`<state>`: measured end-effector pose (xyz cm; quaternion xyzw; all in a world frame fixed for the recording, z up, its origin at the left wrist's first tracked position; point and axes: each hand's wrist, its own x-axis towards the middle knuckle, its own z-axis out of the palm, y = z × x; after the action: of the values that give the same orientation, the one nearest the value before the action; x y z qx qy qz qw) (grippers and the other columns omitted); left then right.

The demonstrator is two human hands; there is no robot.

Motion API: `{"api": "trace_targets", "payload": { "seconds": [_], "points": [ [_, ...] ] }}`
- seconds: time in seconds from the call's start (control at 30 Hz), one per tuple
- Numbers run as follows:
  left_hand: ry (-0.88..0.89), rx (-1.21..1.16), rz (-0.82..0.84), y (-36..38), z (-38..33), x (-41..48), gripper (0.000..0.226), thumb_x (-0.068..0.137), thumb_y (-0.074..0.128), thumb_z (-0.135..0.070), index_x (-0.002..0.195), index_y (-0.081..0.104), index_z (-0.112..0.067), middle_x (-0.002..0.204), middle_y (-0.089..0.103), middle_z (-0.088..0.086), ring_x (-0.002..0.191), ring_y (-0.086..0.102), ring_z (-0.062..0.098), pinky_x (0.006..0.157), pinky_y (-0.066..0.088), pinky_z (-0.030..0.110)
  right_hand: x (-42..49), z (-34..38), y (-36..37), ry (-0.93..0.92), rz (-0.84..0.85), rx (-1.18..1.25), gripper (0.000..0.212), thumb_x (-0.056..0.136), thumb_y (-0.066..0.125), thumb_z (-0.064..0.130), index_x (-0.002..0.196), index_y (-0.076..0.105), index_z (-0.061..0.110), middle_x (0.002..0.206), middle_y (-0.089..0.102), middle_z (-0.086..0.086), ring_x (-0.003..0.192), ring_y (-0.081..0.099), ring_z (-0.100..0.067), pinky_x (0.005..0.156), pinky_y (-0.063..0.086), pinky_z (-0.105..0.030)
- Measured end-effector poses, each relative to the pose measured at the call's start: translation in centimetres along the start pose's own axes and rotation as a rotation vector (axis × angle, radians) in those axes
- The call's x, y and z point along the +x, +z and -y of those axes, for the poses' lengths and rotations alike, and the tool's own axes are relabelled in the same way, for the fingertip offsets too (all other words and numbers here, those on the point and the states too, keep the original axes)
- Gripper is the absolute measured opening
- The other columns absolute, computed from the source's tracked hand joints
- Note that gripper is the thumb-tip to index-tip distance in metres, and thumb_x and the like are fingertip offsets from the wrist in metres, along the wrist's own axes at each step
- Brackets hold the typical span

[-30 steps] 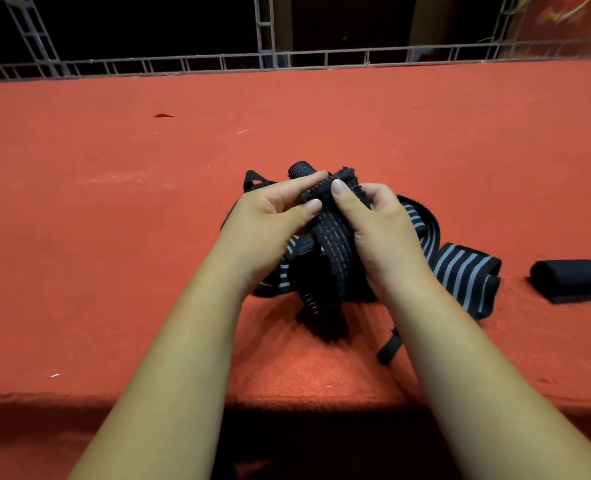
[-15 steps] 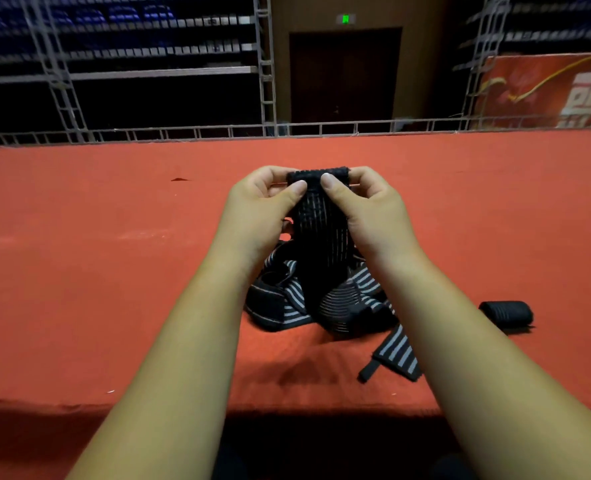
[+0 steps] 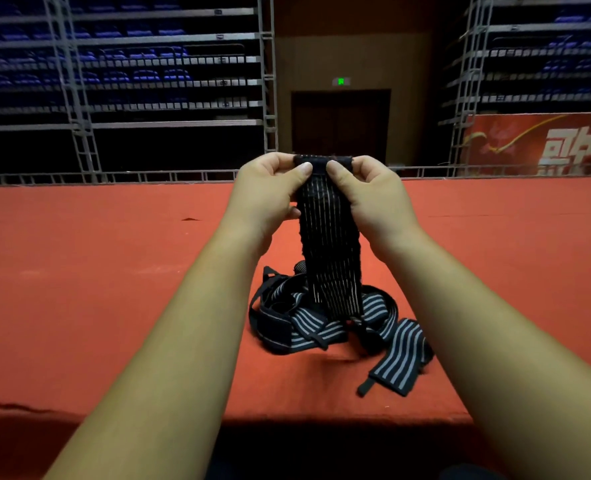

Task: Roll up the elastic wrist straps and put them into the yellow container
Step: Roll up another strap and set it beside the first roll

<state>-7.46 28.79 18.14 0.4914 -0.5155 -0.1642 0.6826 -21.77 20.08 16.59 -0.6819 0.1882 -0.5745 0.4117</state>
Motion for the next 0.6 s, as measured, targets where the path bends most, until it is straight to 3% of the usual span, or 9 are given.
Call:
{"api": "trace_targets", "payload": {
  "seconds": [0.33,0.5,0.6],
  "points": [
    [-0.031,-0.075,0.018,-0.6,-1.9,-1.0,0.015,0.106,0.068,-0.016,0.116,0.075,-0.008,0.101,0.078,0.006,0.084,0.074,0.015,0.058,0.054,0.026,-1.2,2.5,0.8,-0.001,-0.021,-0.037,0.014,0.109,0.065,0.029,0.103,0.070,0.017,0.089,0.076,0.005,0.076,0.072,-0.004,0.064,0.054,-0.023],
    [-0.049,-0.143,0.011,-0.5,-1.7,-1.5,0.015,0.107,0.067,-0.014,0.116,0.074,-0.005,0.099,0.075,0.008,0.076,0.071,0.013,0.054,0.052,0.022,-1.4,2.6,1.8,0.043,-0.030,-0.137,0.024,0.112,0.054,0.040,0.114,0.065,0.019,0.105,0.076,-0.002,0.098,0.075,-0.020,0.083,0.058,-0.040],
    [-0.086,-0.144,0.011,-0.4,-0.4,-1.7,0.012,0.108,0.066,-0.020,0.102,0.073,-0.012,0.090,0.073,0.004,0.072,0.066,0.012,0.056,0.051,0.022,-1.6,1.3,2.2,0.066,-0.060,-0.132,0.023,0.114,0.050,0.040,0.114,0.059,0.019,0.100,0.070,0.003,0.091,0.069,-0.015,0.076,0.052,-0.035]
  ]
}}
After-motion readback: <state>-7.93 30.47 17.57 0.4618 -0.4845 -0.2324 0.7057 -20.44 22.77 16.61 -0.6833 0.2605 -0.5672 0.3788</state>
